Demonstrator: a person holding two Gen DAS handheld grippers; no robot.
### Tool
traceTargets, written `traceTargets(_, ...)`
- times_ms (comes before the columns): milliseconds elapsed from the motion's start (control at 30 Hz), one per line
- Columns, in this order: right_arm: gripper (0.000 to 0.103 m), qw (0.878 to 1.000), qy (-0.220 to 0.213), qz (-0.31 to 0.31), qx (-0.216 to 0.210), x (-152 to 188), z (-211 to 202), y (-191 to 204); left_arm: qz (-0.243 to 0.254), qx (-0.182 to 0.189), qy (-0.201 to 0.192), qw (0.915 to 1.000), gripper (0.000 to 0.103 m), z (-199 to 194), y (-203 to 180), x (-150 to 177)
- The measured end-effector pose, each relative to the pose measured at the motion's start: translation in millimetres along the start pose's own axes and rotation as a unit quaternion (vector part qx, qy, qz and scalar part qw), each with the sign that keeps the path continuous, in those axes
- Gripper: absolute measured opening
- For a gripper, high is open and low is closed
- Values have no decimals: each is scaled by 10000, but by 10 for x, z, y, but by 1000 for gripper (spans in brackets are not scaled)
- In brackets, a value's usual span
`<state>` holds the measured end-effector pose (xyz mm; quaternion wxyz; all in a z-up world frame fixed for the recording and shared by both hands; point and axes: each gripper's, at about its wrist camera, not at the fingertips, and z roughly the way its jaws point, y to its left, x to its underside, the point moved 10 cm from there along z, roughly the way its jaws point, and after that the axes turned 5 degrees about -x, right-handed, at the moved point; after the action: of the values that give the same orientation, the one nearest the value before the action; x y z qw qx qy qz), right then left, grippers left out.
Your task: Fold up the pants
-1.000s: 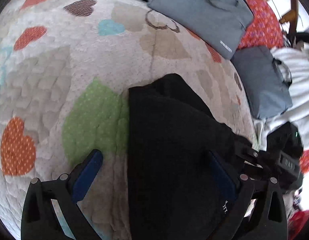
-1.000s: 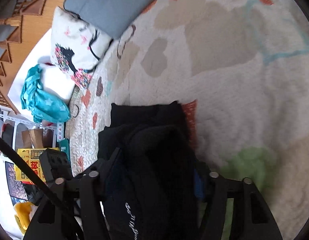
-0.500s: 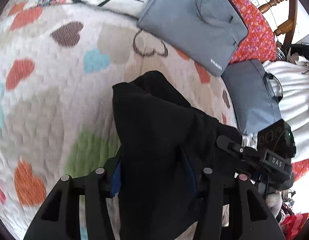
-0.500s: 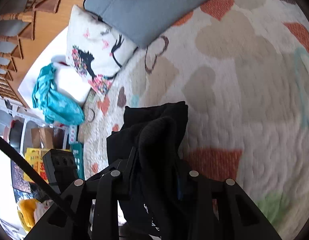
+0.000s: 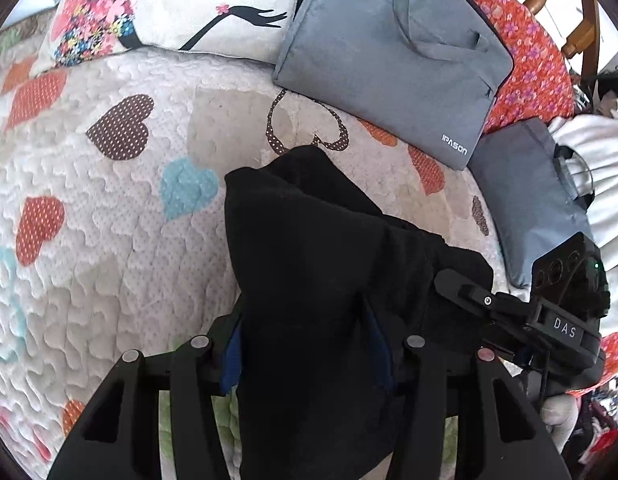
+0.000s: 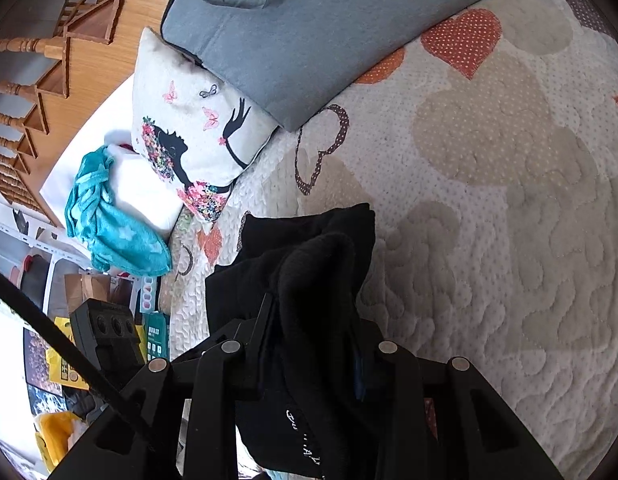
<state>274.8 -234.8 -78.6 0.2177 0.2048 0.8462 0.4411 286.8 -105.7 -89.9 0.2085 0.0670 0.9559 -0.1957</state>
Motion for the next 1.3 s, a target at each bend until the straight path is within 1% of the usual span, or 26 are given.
traceTargets(233, 33, 9998, -176, 50, 5, -93, -25, -70, 63, -20, -6, 10000, 51, 80, -37, -108)
traceTargets(267, 37, 9997, -204, 87, 81, -104, -24, -117, 58, -44, 10, 10000, 51, 113, -27, -121)
traceTargets(300, 43, 9995, -229, 151, 160, -110, -27, -173, 54, -79, 36, 9999, 51, 152, -16, -131)
traceTargets(333, 45, 9991, -265, 242, 222, -121, -38, -236, 44, -162, 57, 9998, 51, 189, 10, -138)
traceTargets(367, 50, 9987, -289, 349, 251, -132, -59, -297, 25, -284, 68, 9996, 51, 216, 52, -144)
traceTargets(400, 52, 9978, -355, 502, 235, -158, -102, -360, -5, -344, 71, 9994, 51, 218, 79, -149)
traceTargets(433, 52, 9967, -463, 635, 207, -196, -168, -404, -52, -334, 70, 9994, 51, 197, 99, -150)
traceTargets(467, 55, 9952, -628, 730, 195, -246, -262, -439, -111, -277, 42, 9995, 51, 144, 111, -156)
traceTargets(500, 57, 9928, -902, 771, 182, -325, -406, -455, -154, -220, -25, 9996, 51, 64, 118, -169)
traceTargets(533, 57, 9912, -1086, 748, 149, -374, -501, -440, -171, -194, -80, 9996, 51, 6, 122, -180)
traceTargets(567, 57, 9898, -1248, 692, 50, -423, -592, -397, -181, -160, -169, 9996, 51, -84, 116, -189)
traceTargets(600, 57, 9883, -1384, 606, -188, -472, -677, -302, -175, -112, -237, 9995, 52, -153, 100, -187)
traceTargets(667, 57, 9871, -1393, 494, -616, -488, -717, -142, -142, -13, -300, 9994, 53, -253, 46, -127)
traceTargets(700, 57, 9868, -1249, 415, -942, -449, -666, -20, -117, 14, -297, 9995, 53, -271, 18, -70)
traceTargets(767, 57, 9868, -885, 337, -1313, -339, -502, 122, -60, 8, -267, 9996, 53, -258, -22, 56)
traceTargets(833, 62, 9876, -437, 342, -1467, -201, -283, 157, 11, -37, -180, 9998, 53, -184, -52, 223)
traceTargets(867, 67, 9895, -238, 375, -1373, -138, -178, 114, 36, -65, -133, 9999, 53, -143, -56, 287)
traceTargets(900, 67, 9948, -9, 440, -921, -60, -47, -39, 68, -123, -91, 9999, 55, -92, -47, 353)
traceTargets(933, 67, 9970, 41, 478, -601, -22, 9, -150, 102, -208, -56, 9997, 56, -38, -31, 409)
traceTargets(967, 63, 9974, 28, 561, -441, -3, 44, -253, 170, -250, -39, 9995, 56, 24, -36, 458)
traceTargets(1033, 61, 9951, -30, 773, -608, -17, 22, -265, 382, -425, -94, 9983, 60, 73, -61, 483)
traceTargets(1067, 61, 9945, -51, 835, -626, -32, 0, -264, 473, -484, -102, 9977, 61, 85, -76, 481)
traceTargets(1100, 62, 9952, -130, 802, -550, -58, -41, -264, 559, -539, -101, 9969, 64, 88, -105, 482)
traceTargets(1200, 63, 9968, -363, 674, -231, -135, -150, -306, 627, -619, -105, 9961, 64, 38, -138, 490)
traceTargets(1300, 67, 9963, -592, 614, 76, -215, -303, -370, 585, -610, -151, 9963, 64, -146, -139, 592)
